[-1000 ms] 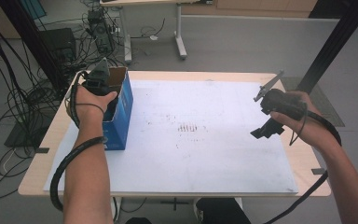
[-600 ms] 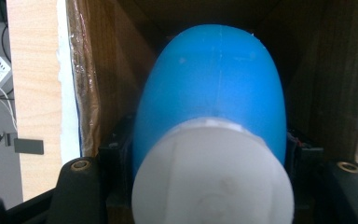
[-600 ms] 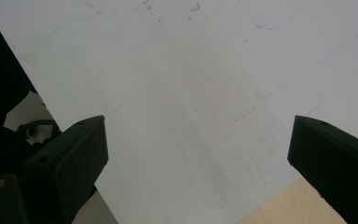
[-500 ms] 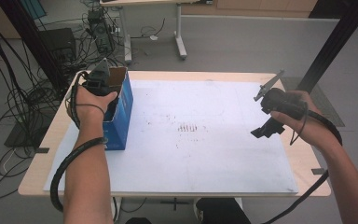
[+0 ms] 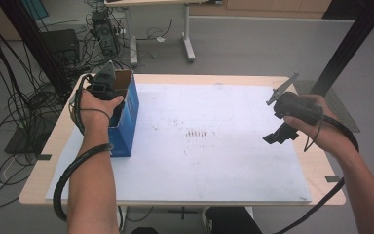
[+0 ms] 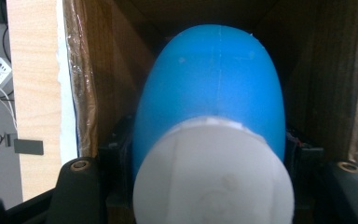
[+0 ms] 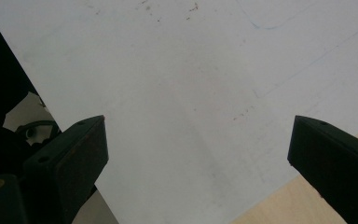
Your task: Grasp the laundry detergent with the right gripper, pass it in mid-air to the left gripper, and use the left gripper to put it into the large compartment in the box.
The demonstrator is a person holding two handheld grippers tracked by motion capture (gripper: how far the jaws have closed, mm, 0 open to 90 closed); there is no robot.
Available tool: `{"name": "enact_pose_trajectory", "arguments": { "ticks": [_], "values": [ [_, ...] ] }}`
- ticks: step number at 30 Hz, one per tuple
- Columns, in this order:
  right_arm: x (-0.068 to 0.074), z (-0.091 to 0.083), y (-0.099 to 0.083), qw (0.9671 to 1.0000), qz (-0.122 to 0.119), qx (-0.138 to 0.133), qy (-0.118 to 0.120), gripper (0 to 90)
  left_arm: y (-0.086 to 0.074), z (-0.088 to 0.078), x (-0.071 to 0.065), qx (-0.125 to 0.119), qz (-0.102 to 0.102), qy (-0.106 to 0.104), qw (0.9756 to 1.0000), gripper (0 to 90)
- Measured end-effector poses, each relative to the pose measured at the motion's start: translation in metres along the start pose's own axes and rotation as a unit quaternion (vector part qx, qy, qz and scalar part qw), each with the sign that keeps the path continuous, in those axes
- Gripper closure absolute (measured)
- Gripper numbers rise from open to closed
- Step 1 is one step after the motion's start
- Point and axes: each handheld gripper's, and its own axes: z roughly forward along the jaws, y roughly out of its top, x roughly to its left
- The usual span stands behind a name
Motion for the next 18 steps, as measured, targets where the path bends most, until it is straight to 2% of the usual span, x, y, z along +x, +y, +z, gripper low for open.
{"name": "enact_pose_trajectory", "arguments": {
  "ticks": [18],
  "values": [
    [0.0006, 0.0015, 0.0022, 1.0, -0.003, 0.002, 0.001, 4.9, -0.0002, -0.0005, 0.0005, 0.0, 0.0, -0.004, 1.0, 36.0]
  ]
}}
